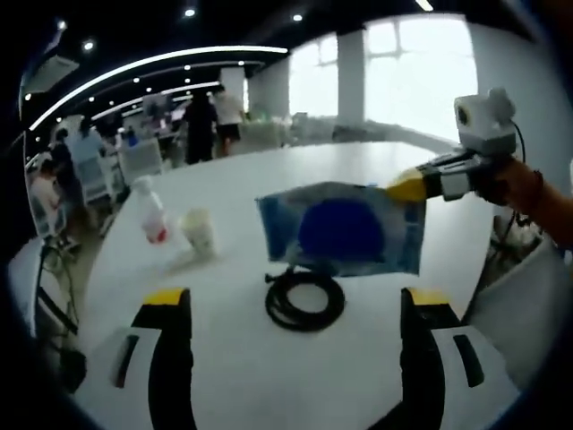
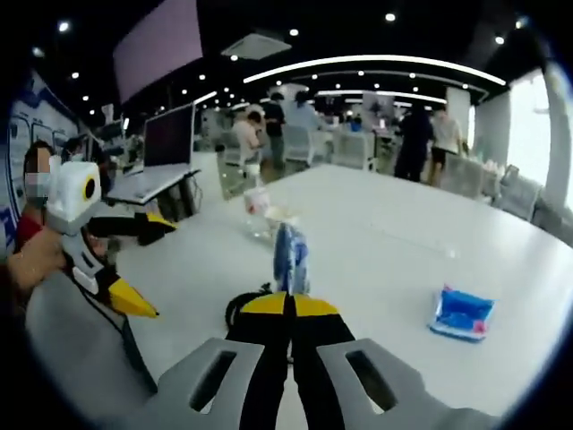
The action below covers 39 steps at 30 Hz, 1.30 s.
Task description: Arrange the tabletop items into an orderly group along one side of the table until the central work area is clear of visible clutter.
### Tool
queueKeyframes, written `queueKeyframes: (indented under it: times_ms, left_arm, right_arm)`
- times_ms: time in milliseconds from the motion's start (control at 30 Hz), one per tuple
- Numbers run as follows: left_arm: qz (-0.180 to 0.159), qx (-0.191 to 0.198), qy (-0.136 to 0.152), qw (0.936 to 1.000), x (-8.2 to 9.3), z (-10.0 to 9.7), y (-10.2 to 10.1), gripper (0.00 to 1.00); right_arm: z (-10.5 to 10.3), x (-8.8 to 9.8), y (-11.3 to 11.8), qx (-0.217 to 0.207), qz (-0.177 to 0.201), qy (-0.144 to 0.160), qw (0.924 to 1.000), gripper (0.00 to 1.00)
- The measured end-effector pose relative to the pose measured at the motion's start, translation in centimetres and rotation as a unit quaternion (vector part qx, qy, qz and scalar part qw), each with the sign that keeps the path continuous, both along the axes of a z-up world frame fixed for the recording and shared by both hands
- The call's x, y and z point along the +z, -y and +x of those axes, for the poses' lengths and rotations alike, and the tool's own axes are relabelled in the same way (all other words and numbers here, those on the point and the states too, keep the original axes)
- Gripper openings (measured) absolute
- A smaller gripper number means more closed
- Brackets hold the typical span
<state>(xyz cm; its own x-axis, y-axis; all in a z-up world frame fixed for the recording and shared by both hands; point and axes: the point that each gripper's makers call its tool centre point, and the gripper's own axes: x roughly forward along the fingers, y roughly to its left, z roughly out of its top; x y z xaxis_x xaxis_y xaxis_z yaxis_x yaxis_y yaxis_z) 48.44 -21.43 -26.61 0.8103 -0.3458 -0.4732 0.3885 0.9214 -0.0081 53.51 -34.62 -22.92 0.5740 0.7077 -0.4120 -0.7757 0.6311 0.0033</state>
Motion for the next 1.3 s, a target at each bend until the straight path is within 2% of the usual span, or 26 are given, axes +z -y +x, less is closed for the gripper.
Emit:
queueKeyframes:
  times_ms: [100, 167, 233, 267, 300, 433, 600, 733, 800, 900, 967, 1067, 1133, 1233, 1300]
  left_arm:
    - [0.009, -0.013, -0.014, 0.9998, -0.4, -0.2, -0.7, 0.9]
    - [0.011, -0.024, 0.004, 0.9996, -0.1, 0.1, -1.3, 0.9]
    - [0.004, -0.02, 0.008, 0.9998, -0.1, 0.5, -2.4, 0.87]
    - [0.004, -0.018, 0.015, 0.9997, -0.1, 0.8, -2.8, 0.86]
    - [0.005, -0.01, 0.04, 0.9992, 0.3, 1.5, -3.6, 0.84]
    - [0.005, -0.02, 0.047, 0.9987, 0.1, 2.0, -4.6, 0.83]
    - [-0.005, -0.038, 0.052, 0.9979, 0.1, 2.6, -5.0, 0.78]
    - [-0.035, -0.051, 0.053, 0.9967, -0.3, 3.1, -4.9, 0.72]
    - [-0.053, -0.072, 0.041, 0.9952, -0.8, 3.0, -4.5, 0.66]
    - [-0.072, -0.089, 0.049, 0.9922, -0.5, 3.4, -4.2, 0.65]
    - [-0.086, -0.106, 0.053, 0.9892, -0.2, 3.3, -3.8, 0.59]
    - [-0.098, -0.133, 0.04, 0.9854, -0.2, 2.8, -3.2, 0.42]
    - [-0.103, -0.143, 0.045, 0.9833, -0.1, 2.7, -2.9, 0.32]
    - [-0.109, -0.14, 0.041, 0.9832, -0.3, 2.8, -2.5, 0.18]
    - [-0.099, -0.147, 0.041, 0.9833, -0.6, 2.7, -2.1, 0.05]
  right_arm:
    - [-1.0, 0.8, -0.8, 0.026, 0.004, 0.01, 0.9996, 0.0]
    - [-1.6, 1.5, -1.2, 0.043, 0.006, 0.019, 0.9989, 0.0]
    - [-1.7, 2.1, -1.0, 0.044, -0.016, 0.049, 0.9977, 0.0]
    - [-2.1, 2.3, -1.3, 0.06, -0.022, 0.058, 0.9963, 0.0]
    - [-2.6, 2.8, -1.7, 0.063, -0.005, 0.052, 0.9966, 0.0]
    - [-3.7, 3.2, -2.3, 0.093, -0.018, 0.066, 0.9933, 0.0]
    - [-4.9, 3.4, -2.7, 0.116, -0.011, 0.06, 0.9914, 0.0]
    - [-5.9, 3.7, -3.1, 0.135, -0.004, 0.061, 0.989, 0.0]
    - [-6.4, 4.1, -3.4, 0.148, -0.005, 0.073, 0.9863, 0.0]
    - [-6.9, 4.2, -3.6, 0.162, -0.005, 0.076, 0.9839, 0.0]
    - [-7.0, 4.3, -3.6, 0.165, -0.004, 0.076, 0.9834, 0.0]
    - [-7.1, 4.5, -3.6, 0.168, -0.001, 0.078, 0.9826, 0.0]
    - [-7.1, 4.6, -3.6, 0.167, 0.001, 0.079, 0.9827, 0.0]
    - [-6.9, 4.4, -3.5, 0.166, -0.002, 0.078, 0.983, 0.0]
    - [-6.6, 4.2, -3.4, 0.162, -0.007, 0.078, 0.9838, 0.0]
